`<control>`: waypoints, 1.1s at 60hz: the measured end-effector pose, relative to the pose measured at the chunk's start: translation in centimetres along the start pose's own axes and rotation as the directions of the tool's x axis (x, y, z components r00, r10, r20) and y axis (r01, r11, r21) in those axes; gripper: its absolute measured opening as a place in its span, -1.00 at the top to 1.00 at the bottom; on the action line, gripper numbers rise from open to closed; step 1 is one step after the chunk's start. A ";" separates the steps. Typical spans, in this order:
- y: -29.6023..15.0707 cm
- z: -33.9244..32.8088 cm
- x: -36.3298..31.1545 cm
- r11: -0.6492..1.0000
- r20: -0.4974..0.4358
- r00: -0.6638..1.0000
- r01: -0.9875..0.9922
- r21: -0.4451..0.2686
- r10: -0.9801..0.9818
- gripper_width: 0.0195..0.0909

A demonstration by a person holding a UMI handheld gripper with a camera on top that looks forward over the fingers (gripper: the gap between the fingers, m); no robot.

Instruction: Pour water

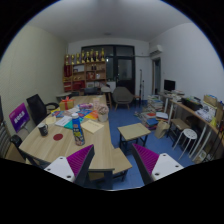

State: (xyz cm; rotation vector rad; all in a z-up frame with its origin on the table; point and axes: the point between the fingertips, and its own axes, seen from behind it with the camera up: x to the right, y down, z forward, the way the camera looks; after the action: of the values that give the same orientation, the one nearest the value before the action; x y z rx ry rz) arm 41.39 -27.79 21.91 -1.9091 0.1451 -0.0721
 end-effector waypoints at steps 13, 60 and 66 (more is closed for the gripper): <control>0.7 -1.6 -1.8 1.000 -0.114 0.993 -0.011 -0.003 0.011 -0.77; 4.3 30.5 -22.0 0.995 0.105 0.995 -0.011 0.099 0.000 -0.72; 3.1 33.9 -22.9 0.991 0.110 0.994 -0.037 0.127 0.023 -0.71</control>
State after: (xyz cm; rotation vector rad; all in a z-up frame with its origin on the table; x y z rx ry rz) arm 22.65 5.94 8.03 -1.7764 0.0942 0.0415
